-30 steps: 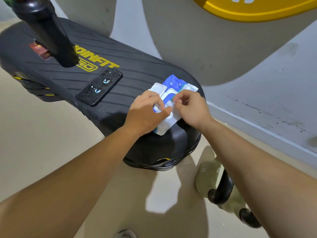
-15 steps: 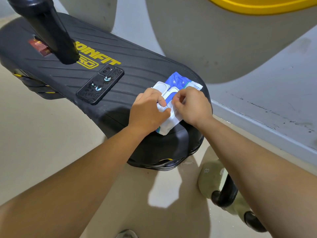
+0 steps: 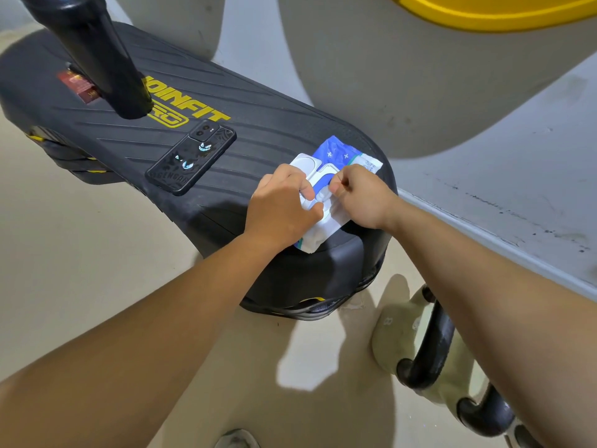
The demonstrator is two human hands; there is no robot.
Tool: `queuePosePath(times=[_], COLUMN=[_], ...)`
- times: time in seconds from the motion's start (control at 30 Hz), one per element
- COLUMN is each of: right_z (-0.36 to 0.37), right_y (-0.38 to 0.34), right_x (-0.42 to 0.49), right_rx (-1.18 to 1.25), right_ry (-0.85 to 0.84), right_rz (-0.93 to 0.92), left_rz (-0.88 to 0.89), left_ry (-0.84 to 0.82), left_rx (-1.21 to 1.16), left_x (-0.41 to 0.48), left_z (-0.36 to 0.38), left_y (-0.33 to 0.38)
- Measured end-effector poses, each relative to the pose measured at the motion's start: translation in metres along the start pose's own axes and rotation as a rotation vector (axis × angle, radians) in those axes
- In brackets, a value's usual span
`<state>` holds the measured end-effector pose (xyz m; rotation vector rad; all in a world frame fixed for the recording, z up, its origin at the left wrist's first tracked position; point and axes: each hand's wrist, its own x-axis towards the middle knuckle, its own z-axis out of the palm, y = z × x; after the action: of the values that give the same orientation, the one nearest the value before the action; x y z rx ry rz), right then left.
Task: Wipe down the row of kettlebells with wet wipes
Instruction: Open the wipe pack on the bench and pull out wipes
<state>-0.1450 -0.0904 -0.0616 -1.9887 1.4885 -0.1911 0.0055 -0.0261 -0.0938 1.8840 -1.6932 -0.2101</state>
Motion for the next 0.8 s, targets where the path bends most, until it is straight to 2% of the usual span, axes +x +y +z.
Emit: queuePosePath(times=[0.2, 0.43, 0.5, 0.6, 0.8], right_z=[0.001, 0.006, 0.007, 0.009, 0.013], right_y=[0.005, 0.006, 0.007, 0.011, 0.011], right_x=[0.000, -0.005, -0.006, -0.007, -0.005], right_rx=[0.164, 0.363, 0.419, 0.448, 0.414], right_ry=[-0.001, 0.044, 0.049, 0.032, 0.043], right_rz=[0.048, 0.123, 0.138, 0.102, 0.052], left_rz=[0.032, -0.016, -0.010, -0.034, -0.041], left_ry=[0.013, 0.093, 0.062, -0.021, 0.038], left_rx=[0.039, -0.002, 0.009, 0.028, 0.021], left_x=[0.001, 0.005, 0.005, 0.004, 0.005], left_z=[0.002, 0.008, 0.006, 0.003, 0.006], left_y=[0.006, 0.011, 0.011, 0.012, 0.016])
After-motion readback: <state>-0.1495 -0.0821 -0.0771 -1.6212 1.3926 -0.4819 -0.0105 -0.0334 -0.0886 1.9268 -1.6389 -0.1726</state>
